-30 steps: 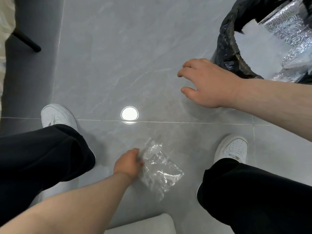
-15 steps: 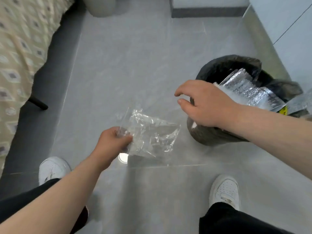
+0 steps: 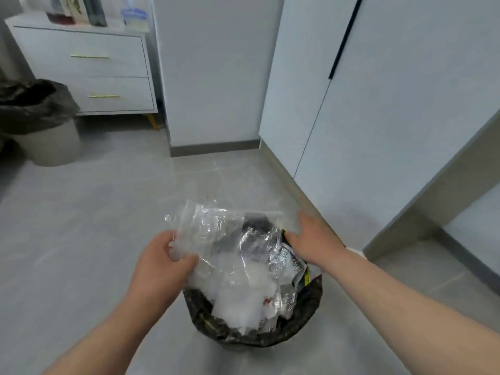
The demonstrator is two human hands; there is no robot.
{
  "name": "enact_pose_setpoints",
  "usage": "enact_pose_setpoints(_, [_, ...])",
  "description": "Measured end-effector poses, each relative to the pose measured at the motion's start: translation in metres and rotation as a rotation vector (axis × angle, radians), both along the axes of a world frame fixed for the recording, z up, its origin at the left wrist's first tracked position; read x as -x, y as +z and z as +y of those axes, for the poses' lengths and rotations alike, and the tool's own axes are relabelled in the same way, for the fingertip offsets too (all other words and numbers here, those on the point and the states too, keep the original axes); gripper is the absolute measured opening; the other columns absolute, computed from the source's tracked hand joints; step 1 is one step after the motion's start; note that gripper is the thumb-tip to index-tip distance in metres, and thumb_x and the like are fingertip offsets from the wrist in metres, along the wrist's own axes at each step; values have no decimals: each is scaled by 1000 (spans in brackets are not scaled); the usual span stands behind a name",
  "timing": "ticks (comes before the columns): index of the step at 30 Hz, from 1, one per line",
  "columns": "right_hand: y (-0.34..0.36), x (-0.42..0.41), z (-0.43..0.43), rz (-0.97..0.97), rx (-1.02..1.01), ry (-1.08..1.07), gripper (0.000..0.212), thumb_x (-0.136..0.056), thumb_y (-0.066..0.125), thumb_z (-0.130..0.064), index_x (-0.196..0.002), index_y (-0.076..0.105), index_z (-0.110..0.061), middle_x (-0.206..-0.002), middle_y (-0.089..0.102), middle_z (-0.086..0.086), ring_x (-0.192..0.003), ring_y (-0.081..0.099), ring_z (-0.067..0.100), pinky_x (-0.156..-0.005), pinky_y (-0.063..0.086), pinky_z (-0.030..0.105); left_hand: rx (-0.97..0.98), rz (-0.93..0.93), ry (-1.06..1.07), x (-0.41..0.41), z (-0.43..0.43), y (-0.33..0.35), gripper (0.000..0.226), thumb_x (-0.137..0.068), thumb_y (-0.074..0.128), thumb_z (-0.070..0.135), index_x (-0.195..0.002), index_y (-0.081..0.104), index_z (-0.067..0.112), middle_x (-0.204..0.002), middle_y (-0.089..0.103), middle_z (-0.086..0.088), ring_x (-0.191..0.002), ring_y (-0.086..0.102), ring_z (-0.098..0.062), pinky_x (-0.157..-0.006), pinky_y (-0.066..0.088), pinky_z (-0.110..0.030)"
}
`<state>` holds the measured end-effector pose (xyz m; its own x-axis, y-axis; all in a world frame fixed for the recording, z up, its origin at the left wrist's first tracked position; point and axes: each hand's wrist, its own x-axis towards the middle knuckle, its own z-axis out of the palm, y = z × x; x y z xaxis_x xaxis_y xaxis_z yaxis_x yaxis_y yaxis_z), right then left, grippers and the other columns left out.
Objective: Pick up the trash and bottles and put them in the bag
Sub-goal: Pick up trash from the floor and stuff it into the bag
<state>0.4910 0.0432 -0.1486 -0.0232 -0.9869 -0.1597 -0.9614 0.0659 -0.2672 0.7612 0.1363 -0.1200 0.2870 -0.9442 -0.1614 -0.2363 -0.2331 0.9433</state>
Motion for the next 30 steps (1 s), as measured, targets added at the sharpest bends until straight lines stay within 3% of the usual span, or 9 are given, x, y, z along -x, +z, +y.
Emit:
enact_pose_setpoints(3, [-25,2,4,-37,-124,41,47,-90,46,-27,-137,40,-27,-120,63,6,-102,60,28,-77,49,32,-60,-176,-31,15,-5,-11,70,-78,69,10,-139,37,24,-84,58,8,-73,61,-11,-61,45,-30])
enact_pose_setpoints(6, [-40,6,10,-50,-33,20,55,-87,45,-23,-140,40,-38,-121,64,3,-106,60,27,-77,48,30,-86,-366,-168,21,-5,-25,91,-80,66,14,-151,11,27,-119,57,2,-102,60,-24,-80,45,-33])
enact_pose_setpoints(10, [-49,5,17,-204,8,-61,56,-88,48,-19,-140,43,-40,-128,63,-1,-112,59,23,-85,47,26,-77,-703,-478,39,-1,-44,96,-87,59,34,-150,-14,28,-160,2,-3,-133,36,-21,-102,37,-29])
enact_pose_setpoints(12, [-50,4,19,-273,22,-93,56,-88,50,-21,-139,44,-42,-128,63,-4,-107,61,18,-84,48,24,-108,-888,-678,47,-2,-56,91,-88,50,51,-151,-11,25,-160,-17,-2,-148,7,-21,-118,20,-34])
enact_pose_setpoints(16, [-54,1,21,-359,10,-114,64,-84,41,-7,-140,44,-38,-116,67,1,-77,55,14,-53,34,14,-322,-1189,-972,54,-10,-69,73,-85,37,61,-148,23,28,-160,9,-8,-147,4,-25,-119,10,-49])
enact_pose_setpoints(20, [-56,-3,24,-391,21,-125,59,-89,39,-8,-141,44,-36,-117,66,-3,-86,59,13,-59,38,14,-183,-1111,-815,46,-8,-49,67,-86,25,65,-147,24,37,-161,3,-12,-148,0,-27,-119,0,-45])
enact_pose_setpoints(24, [-50,-13,33,-371,54,-119,56,-95,33,-3,-143,42,-29,-124,62,-1,-107,60,21,-87,44,25,-88,-928,-507,0,9,-34,69,-91,22,58,-152,4,32,-161,-8,-6,-149,-8,-20,-119,-2,-32])
enact_pose_setpoints(28, [-49,-34,36,-393,80,-136,50,-98,34,-6,-142,44,-27,-128,62,3,-106,61,22,-83,42,24,-320,-636,-230,-50,13,-47,57,-98,38,35,-146,26,6,-153,31,-11,-140,31,-25,-110,28,-33])
enact_pose_setpoints(30, [-48,-50,34,-440,88,-132,46,-97,38,-9,-139,48,-27,-119,66,2,-101,61,21,-80,41,23,-364,-428,-183,-64,12,-59,34,-97,41,28,-119,55,7,-117,60,-12,-107,58,-27,-92,45,-35])
